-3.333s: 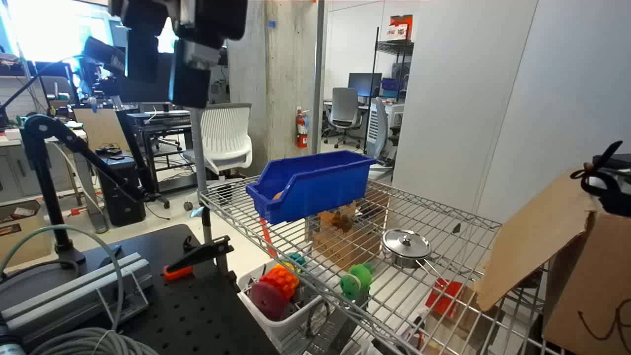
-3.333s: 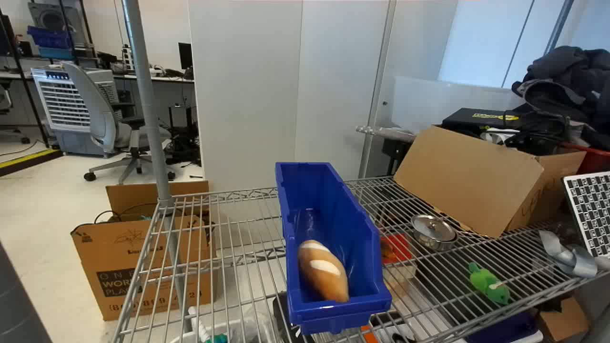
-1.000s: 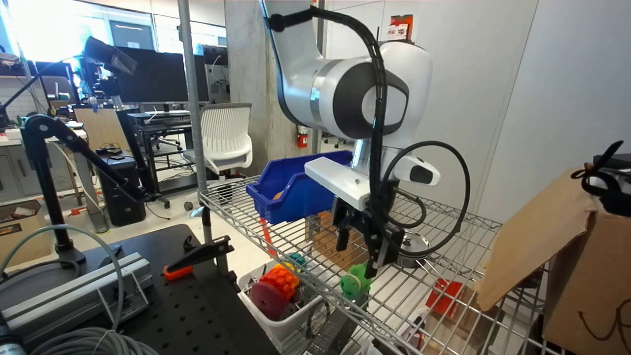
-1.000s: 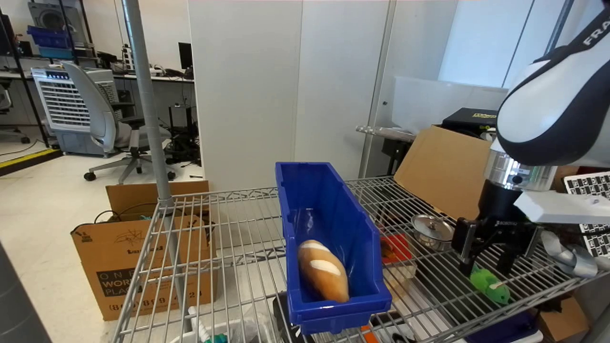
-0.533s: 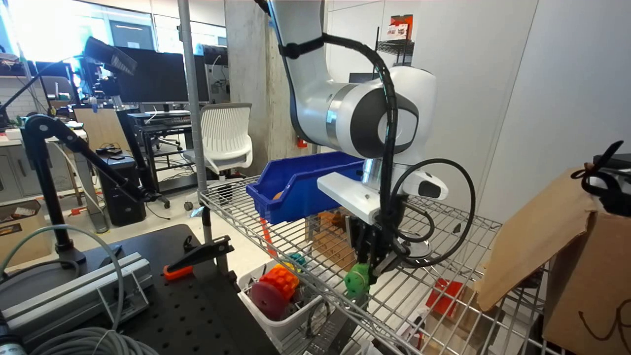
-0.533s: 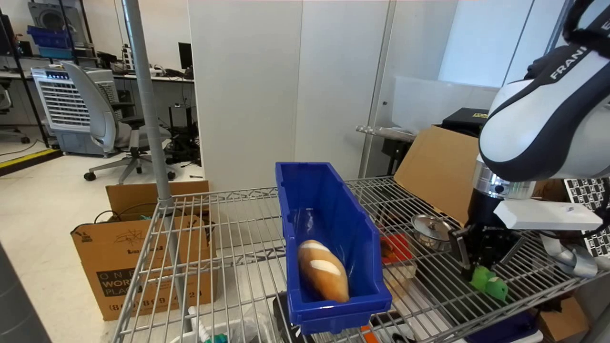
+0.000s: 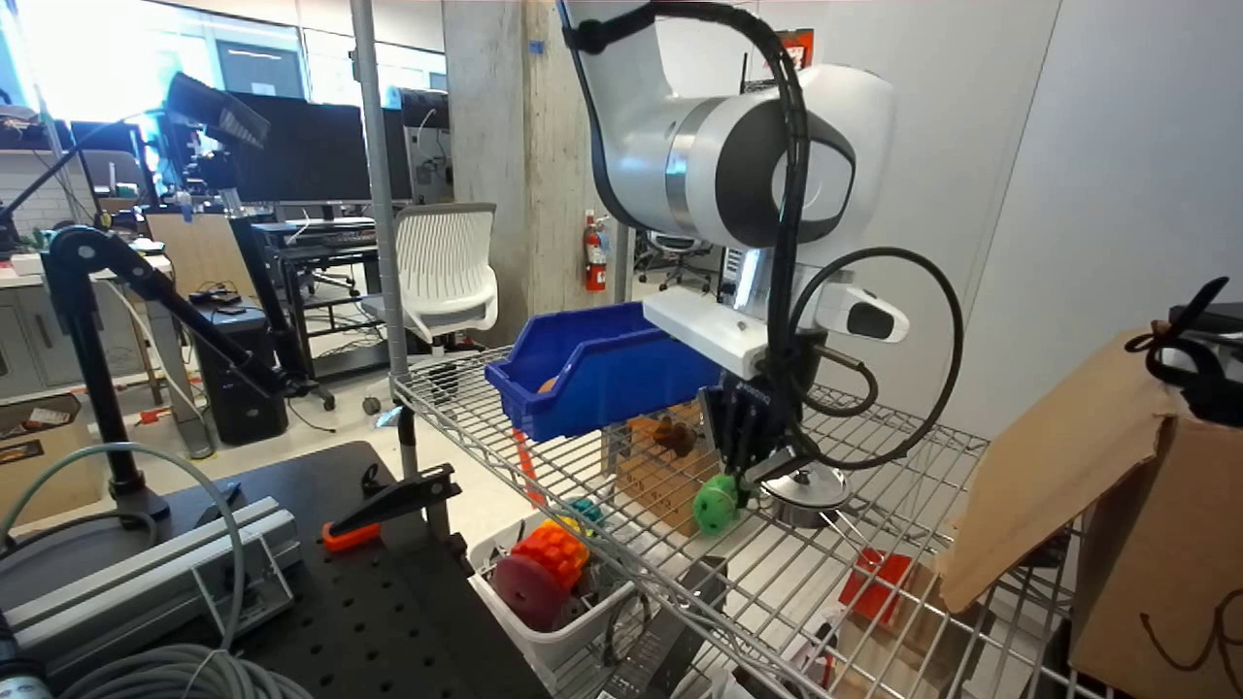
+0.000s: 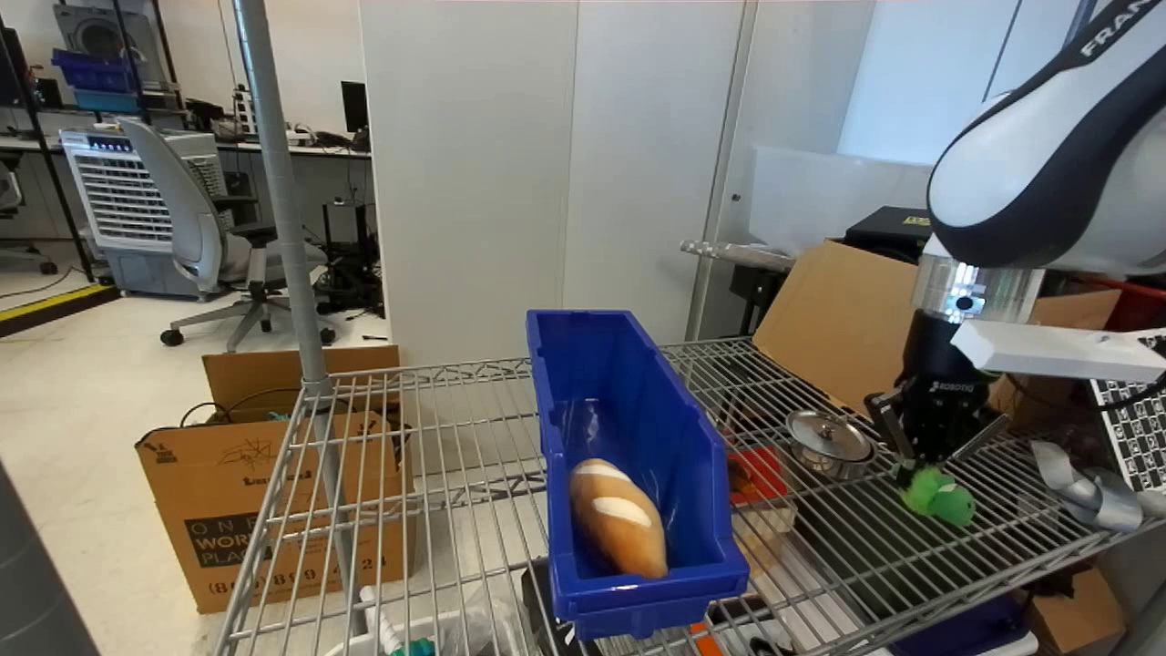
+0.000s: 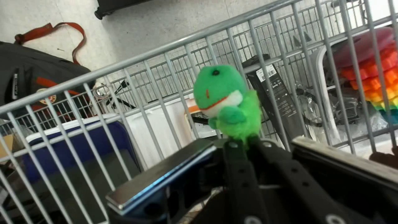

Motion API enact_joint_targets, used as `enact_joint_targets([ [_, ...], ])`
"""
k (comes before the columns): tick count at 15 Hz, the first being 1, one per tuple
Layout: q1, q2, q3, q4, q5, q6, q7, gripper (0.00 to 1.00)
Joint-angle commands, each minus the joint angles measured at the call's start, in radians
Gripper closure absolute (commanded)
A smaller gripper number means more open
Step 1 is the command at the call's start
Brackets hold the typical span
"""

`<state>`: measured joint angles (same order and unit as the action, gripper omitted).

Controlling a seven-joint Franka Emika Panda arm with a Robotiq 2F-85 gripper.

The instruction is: Move the green object to the right on the rack

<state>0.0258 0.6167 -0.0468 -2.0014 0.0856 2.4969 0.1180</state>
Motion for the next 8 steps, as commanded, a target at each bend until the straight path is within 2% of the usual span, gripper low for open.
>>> enact_joint_targets([
  [1, -0.023, -0.113, -0.031, -0.091, -0.018, -0.025, 0.018, 0.99],
  [5, -0.031, -0.102, -0.106, -0.103, -0.074, -0.005, 0.056, 0.99],
  [8, -0.032, -0.034, -0.149, -0.072, -0.113, 0.029, 0.103, 0.99],
])
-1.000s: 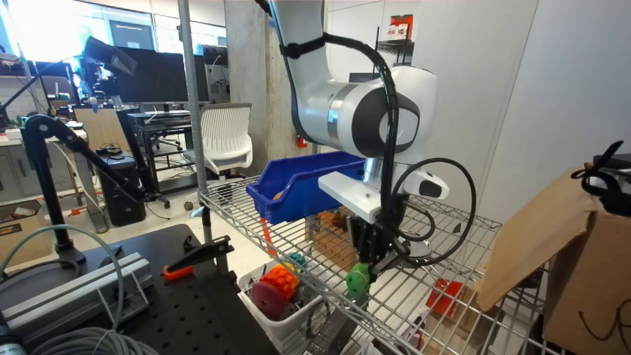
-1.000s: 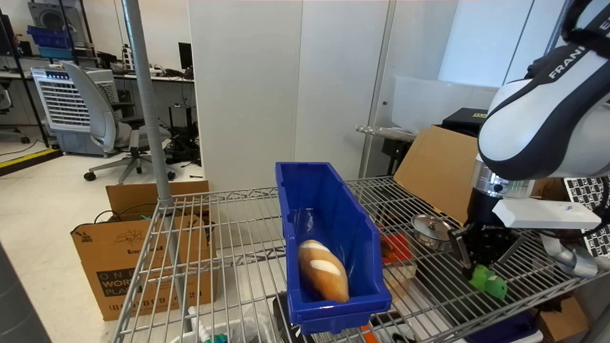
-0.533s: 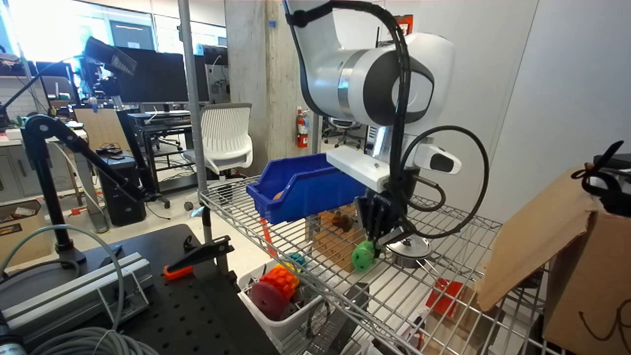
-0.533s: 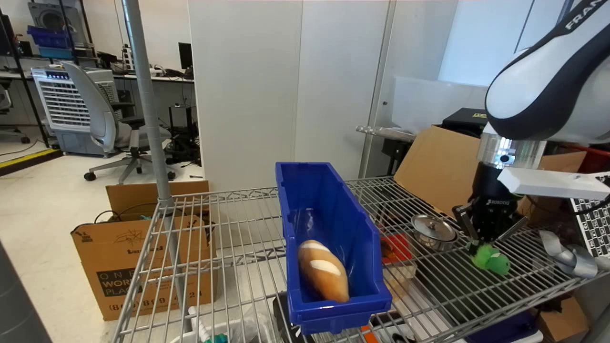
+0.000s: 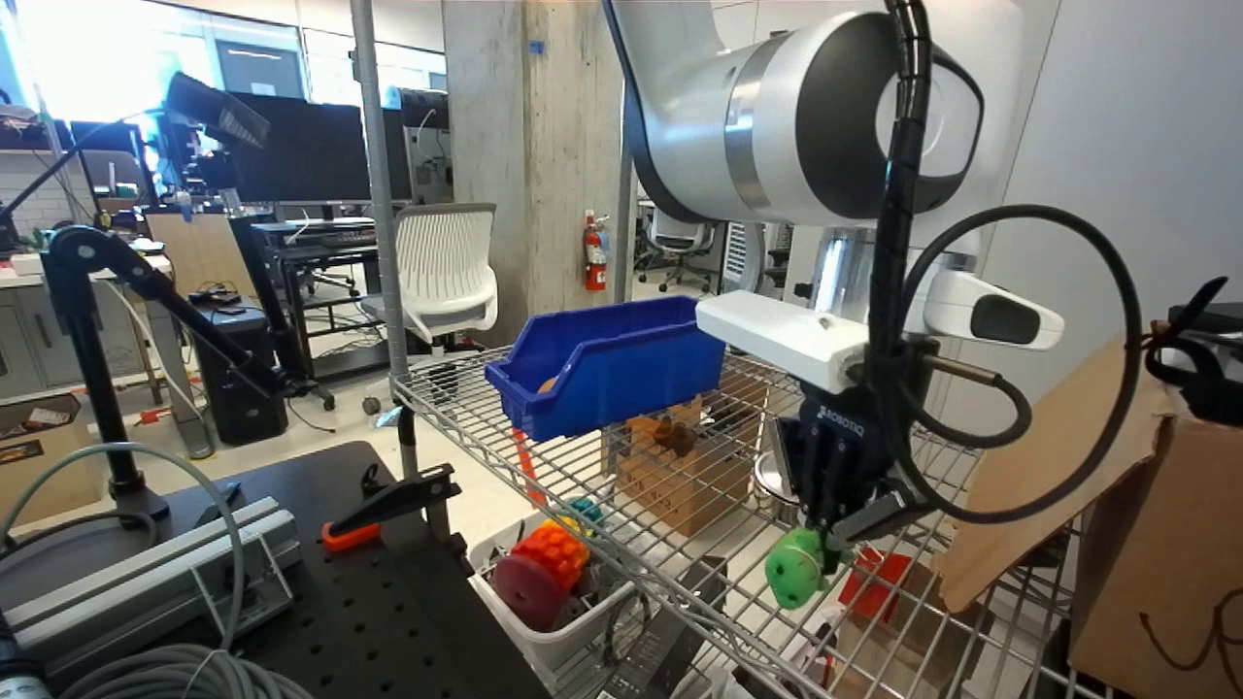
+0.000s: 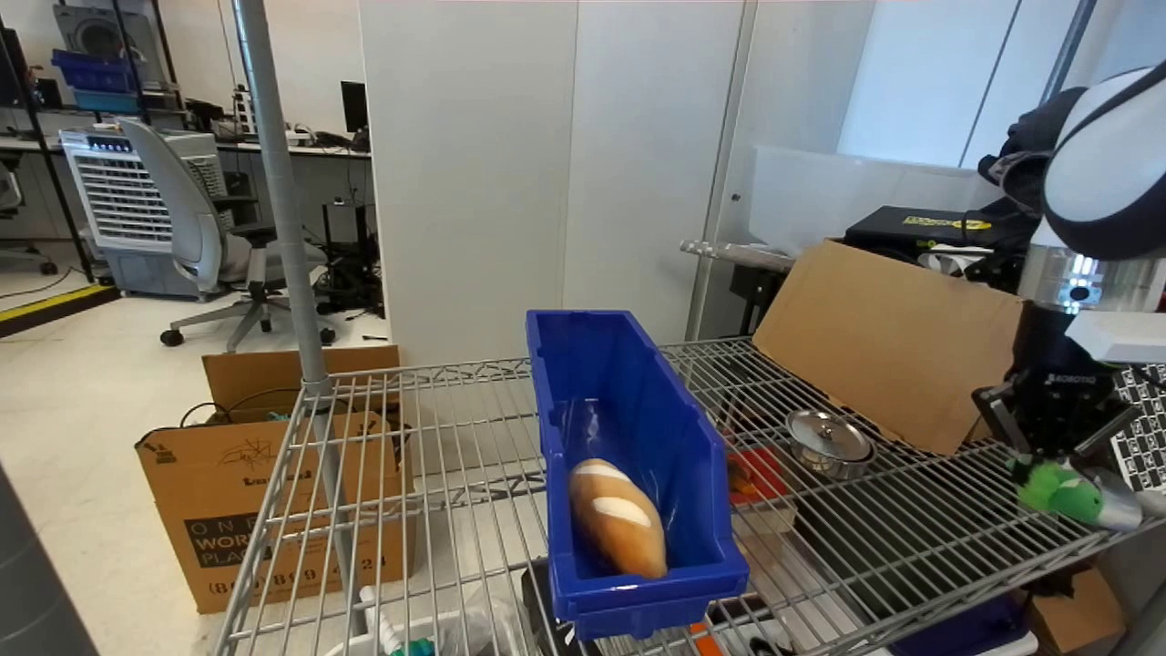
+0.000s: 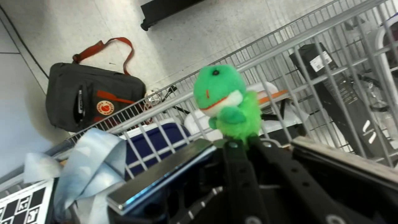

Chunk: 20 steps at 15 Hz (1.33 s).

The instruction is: Move the green object to the right on the rack

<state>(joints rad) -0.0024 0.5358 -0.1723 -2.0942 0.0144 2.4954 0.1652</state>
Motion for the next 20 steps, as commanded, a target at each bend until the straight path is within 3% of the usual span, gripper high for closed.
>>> enact_joint_targets([
  [1, -0.003, 0.061, -0.032, 0.029, -0.048, 0.034, 0.068, 0.99],
  [13, 0.067, 0.286, -0.108, 0.208, -0.093, 0.131, 0.204, 0.99],
  [14, 0.074, 0.281, -0.107, 0.206, -0.093, 0.131, 0.206, 0.69],
  [16, 0.077, 0.254, -0.089, 0.184, -0.086, 0.118, 0.189, 0.63],
  [20, 0.122, 0.194, -0.118, 0.127, -0.129, 0.065, 0.199, 0.34],
])
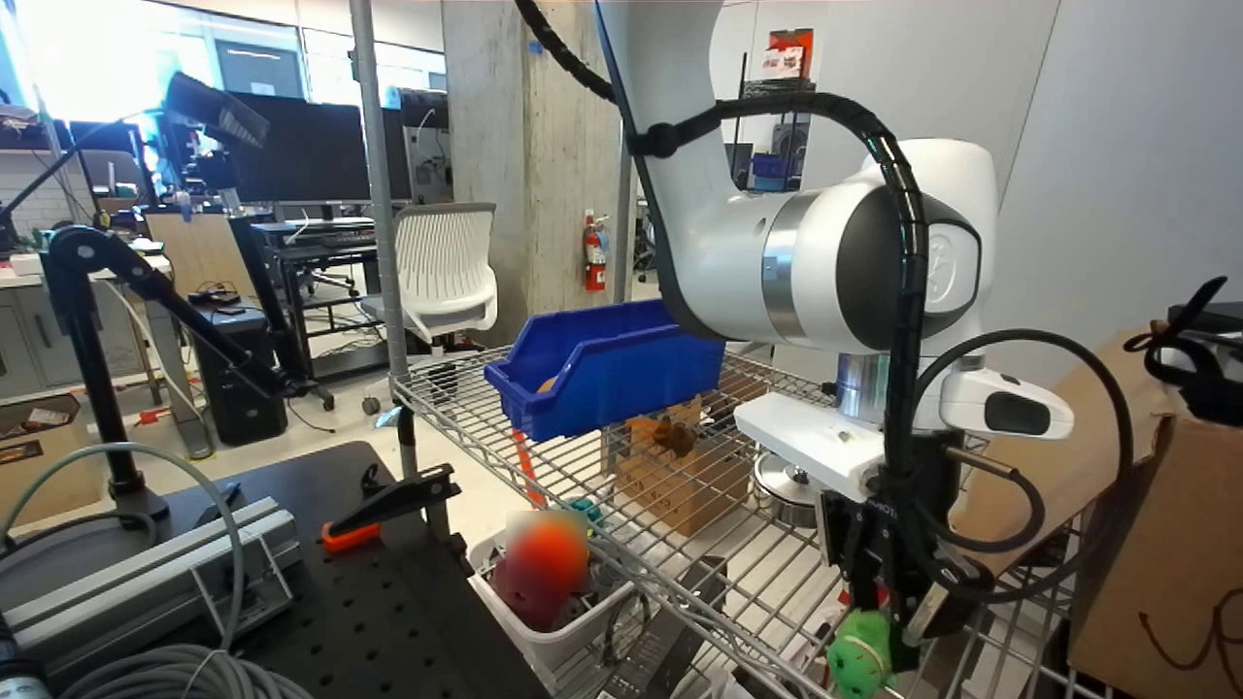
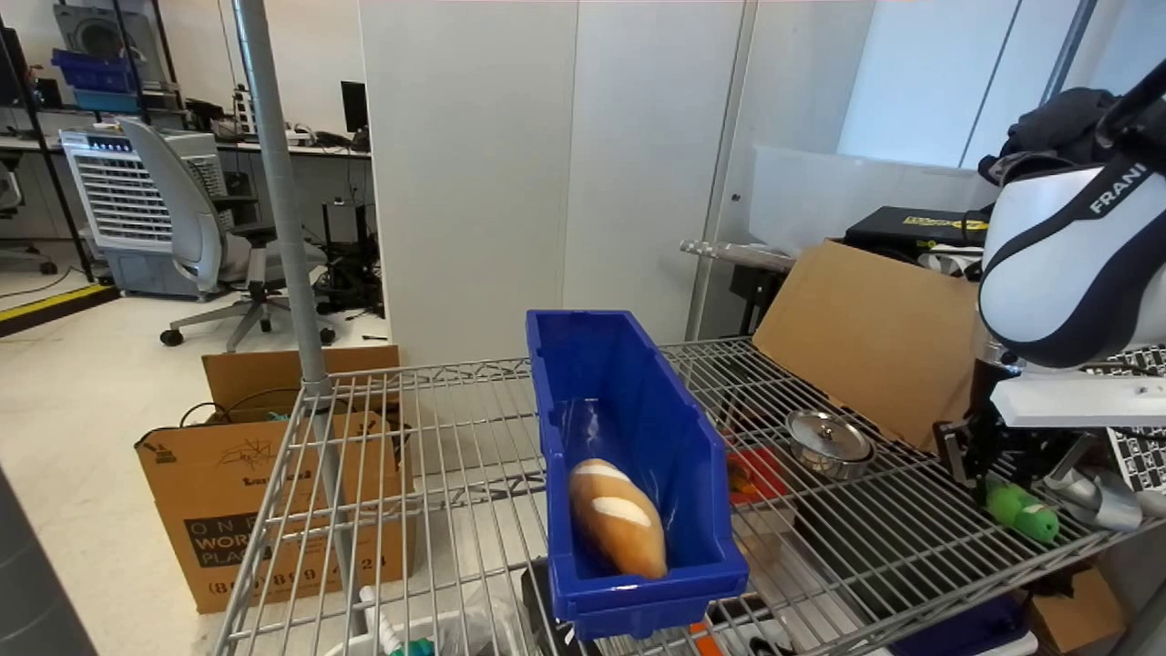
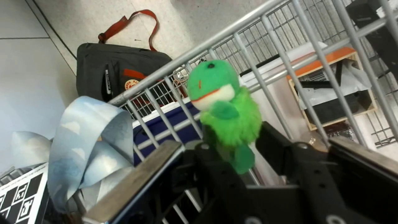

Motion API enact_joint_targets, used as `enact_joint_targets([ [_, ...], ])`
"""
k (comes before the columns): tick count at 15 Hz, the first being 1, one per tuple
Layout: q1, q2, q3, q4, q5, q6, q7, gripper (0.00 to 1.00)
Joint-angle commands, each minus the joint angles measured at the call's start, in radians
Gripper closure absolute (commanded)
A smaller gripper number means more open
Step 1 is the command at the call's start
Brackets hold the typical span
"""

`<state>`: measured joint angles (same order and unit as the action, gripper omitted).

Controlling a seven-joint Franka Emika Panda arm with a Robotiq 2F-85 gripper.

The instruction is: Move the green object to the right on the rack

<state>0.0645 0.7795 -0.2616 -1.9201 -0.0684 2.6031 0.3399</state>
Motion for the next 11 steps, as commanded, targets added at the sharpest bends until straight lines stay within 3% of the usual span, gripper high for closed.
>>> enact_joint_targets([
  [1, 0.07, -0.065, -0.036, -0.062, -0.062, -0.062, 0.03, 0.27],
  [4, 0.124, -0.194, -0.043, -0.188, -0.129, -0.095, 0.021, 0.04],
  [5, 0.123, -0.245, -0.023, -0.229, -0.135, -0.102, 0.002, 0.01],
  [6, 0.081, -0.114, -0.008, -0.111, -0.111, -0.077, 0.018, 0.0],
  [7, 0.087, -0.144, -0.002, -0.136, -0.116, -0.079, 0.02, 0.07],
  [8, 0.087, -0.15, 0.001, -0.14, -0.116, -0.079, 0.021, 0.01],
  [11, 0.077, -0.125, -0.002, -0.127, -0.114, -0.077, 0.02, 0.0],
])
